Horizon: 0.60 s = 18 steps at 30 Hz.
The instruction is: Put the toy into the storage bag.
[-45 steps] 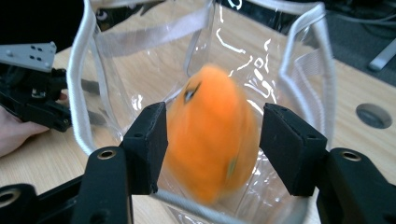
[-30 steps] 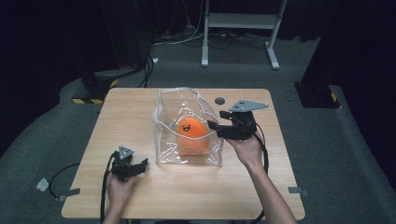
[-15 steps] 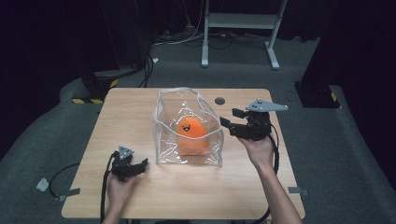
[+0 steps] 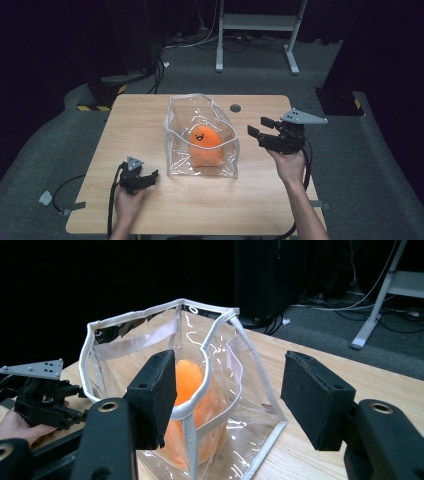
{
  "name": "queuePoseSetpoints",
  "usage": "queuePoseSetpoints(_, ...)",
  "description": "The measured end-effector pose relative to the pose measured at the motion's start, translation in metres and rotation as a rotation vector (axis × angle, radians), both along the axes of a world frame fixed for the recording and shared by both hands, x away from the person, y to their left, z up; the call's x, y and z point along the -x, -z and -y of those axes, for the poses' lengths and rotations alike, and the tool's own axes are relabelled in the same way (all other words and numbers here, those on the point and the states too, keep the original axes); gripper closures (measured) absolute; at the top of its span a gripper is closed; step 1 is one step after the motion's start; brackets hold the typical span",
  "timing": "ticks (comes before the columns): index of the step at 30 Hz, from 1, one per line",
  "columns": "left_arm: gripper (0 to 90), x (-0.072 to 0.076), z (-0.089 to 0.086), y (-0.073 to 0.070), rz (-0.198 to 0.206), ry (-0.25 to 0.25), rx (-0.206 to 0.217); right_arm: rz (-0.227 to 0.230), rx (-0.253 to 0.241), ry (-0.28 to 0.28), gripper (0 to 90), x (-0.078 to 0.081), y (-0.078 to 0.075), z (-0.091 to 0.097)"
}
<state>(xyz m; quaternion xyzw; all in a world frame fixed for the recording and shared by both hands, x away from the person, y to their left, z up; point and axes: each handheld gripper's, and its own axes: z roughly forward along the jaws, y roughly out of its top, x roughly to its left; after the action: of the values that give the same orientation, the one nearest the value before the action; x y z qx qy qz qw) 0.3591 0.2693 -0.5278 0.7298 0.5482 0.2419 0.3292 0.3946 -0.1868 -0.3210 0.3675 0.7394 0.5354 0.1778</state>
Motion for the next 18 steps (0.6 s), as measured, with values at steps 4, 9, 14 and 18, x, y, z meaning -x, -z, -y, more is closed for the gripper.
queuePoseSetpoints(4, 25.3, 0.0, 0.0, 0.0, 0.0, 0.0, 0.0, 0.002, -0.011, 0.006, 38.7, 0.002, -0.001, 0.005)
queuePoseSetpoints(9, 25.3, 0.0, 0.0, 0.0, 0.0, 0.0, 0.0, 0.014, -0.021, 0.007, 38.7, 0.007, -0.001, 0.011)
queuePoseSetpoints(14, 25.3, 0.0, 0.0, 0.0, 0.0, 0.0, 0.0, 0.015, -0.034, 0.013, 38.8, 0.011, 0.0, 0.018)
queuePoseSetpoints(18, 25.3, 0.0, 0.0, 0.0, 0.0, 0.0, 0.0, 0.021, -0.044, 0.018, 39.0, 0.014, 0.001, 0.022)
